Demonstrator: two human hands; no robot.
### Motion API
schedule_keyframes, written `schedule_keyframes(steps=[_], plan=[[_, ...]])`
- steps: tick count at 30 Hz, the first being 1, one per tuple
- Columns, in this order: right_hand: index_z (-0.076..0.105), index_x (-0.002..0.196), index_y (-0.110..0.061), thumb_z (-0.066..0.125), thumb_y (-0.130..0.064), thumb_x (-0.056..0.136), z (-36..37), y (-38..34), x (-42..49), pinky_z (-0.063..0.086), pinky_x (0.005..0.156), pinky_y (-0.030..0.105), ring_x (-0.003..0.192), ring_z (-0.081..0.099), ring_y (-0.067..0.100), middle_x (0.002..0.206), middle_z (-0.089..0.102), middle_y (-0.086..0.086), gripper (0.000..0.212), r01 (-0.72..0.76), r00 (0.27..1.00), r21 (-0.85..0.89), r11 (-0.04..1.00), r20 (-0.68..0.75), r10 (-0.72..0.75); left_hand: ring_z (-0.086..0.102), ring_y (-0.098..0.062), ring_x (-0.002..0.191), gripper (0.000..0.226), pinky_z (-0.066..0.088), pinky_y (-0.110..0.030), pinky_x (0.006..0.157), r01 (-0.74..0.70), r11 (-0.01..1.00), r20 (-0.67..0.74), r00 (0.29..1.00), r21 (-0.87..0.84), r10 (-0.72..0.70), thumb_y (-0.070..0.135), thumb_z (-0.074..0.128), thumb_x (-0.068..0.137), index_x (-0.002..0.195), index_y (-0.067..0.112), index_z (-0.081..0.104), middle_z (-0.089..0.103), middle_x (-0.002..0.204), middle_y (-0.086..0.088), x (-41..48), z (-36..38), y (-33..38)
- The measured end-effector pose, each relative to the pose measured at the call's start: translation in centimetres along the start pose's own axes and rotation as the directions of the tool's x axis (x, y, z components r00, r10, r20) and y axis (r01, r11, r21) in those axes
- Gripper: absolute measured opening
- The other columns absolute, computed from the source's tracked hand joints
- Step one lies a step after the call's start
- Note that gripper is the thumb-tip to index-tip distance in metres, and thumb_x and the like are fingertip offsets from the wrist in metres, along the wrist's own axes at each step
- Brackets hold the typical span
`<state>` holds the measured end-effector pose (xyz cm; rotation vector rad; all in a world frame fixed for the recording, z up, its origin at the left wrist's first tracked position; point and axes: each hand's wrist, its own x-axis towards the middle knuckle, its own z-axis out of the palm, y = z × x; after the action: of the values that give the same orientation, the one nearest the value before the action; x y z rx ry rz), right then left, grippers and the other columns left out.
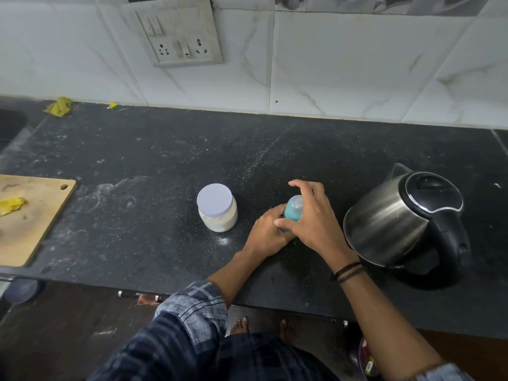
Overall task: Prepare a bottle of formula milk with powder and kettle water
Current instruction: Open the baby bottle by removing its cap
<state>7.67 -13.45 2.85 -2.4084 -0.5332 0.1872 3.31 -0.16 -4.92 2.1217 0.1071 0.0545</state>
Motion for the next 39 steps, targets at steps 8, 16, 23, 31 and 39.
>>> schedule_keyframes(steps=[8, 16, 23, 31, 39], plan=[[0.039, 0.141, -0.039, 0.090, -0.026, 0.077, 0.32, 0.04, 0.16, 0.043, 0.086, 0.032, 0.114, 0.042, 0.010, 0.128, 0.044, -0.010, 0.083, -0.006, 1.000, 0.026, 1.000, -0.022, 0.007, 0.057, 0.013, 0.101, 0.053, 0.041, -0.010, 0.080, -0.022, 1.000, -0.010, 1.000, 0.008, 0.022, 0.052, 0.065, 0.079, 0.127, 0.030, 0.061, 0.059, 0.105, 0.032, -0.02, -0.33, -0.31], [0.045, 0.140, -0.036, 0.091, -0.026, 0.076, 0.29, 0.24, 0.21, 0.042, 0.089, 0.031, 0.118, 0.043, 0.011, 0.132, 0.046, -0.009, 0.080, 0.018, 1.000, 0.025, 1.000, -0.019, -0.017, 0.059, 0.010, 0.098, 0.053, 0.044, -0.017, 0.077, -0.015, 1.000, -0.011, 1.000, -0.011, 0.015, 0.055, 0.065, 0.076, 0.124, 0.034, 0.061, 0.059, 0.101, 0.037, 0.01, -0.24, -0.32], [0.043, 0.141, -0.039, 0.091, -0.025, 0.075, 0.20, 0.28, 0.14, 0.046, 0.092, 0.031, 0.120, 0.045, 0.011, 0.132, 0.045, -0.011, 0.083, 0.028, 0.999, 0.051, 0.998, -0.019, -0.027, 0.058, 0.009, 0.097, 0.048, 0.042, -0.016, 0.075, -0.008, 1.000, -0.011, 1.000, -0.003, 0.008, 0.056, 0.066, 0.076, 0.121, 0.040, 0.059, 0.058, 0.100, 0.037, 0.08, -0.24, -0.36], [0.048, 0.136, -0.035, 0.083, -0.022, 0.083, 0.04, 0.38, -0.40, 0.042, 0.087, 0.030, 0.118, 0.049, 0.015, 0.119, 0.045, -0.018, 0.065, 0.008, 1.000, 0.038, 0.999, 0.000, -0.008, 0.055, 0.013, 0.102, 0.061, 0.042, -0.014, 0.081, -0.009, 1.000, -0.010, 1.000, 0.008, 0.009, 0.060, 0.065, 0.075, 0.131, 0.036, 0.058, 0.058, 0.111, 0.029, -0.01, -0.09, -0.54], [0.047, 0.135, -0.039, 0.081, -0.011, 0.082, -0.10, 0.12, -0.32, 0.042, 0.087, 0.030, 0.120, 0.047, 0.013, 0.119, 0.045, -0.020, 0.069, -0.014, 0.999, 0.026, 1.000, 0.033, 0.014, 0.054, 0.013, 0.101, 0.058, 0.041, -0.014, 0.083, 0.014, 1.000, 0.019, 1.000, 0.011, -0.015, 0.048, 0.073, 0.081, 0.135, 0.033, 0.056, 0.058, 0.117, 0.024, 0.02, -0.27, -0.43]])
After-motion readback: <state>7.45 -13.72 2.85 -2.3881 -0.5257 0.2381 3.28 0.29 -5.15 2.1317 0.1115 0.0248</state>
